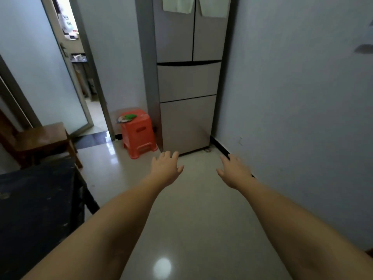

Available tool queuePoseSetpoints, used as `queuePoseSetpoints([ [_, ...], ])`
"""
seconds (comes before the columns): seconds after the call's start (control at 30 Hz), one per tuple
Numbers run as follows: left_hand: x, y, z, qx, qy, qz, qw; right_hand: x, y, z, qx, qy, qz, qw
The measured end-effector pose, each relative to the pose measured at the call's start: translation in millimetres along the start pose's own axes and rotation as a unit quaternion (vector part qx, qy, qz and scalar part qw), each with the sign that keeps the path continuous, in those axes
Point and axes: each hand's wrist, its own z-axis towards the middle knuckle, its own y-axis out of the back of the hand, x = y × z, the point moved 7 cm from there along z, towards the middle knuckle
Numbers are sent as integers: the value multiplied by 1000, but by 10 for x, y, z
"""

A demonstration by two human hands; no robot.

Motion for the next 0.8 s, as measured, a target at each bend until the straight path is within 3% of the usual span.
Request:
queuePoseSetpoints([
  [0.43,592,-297,2273,25,67,-11,997,383,-74,2660,33,83,11,996],
  [0.8,894,-77,4516,26,20,-1,999,692,383,4804,14,66,26,997],
])
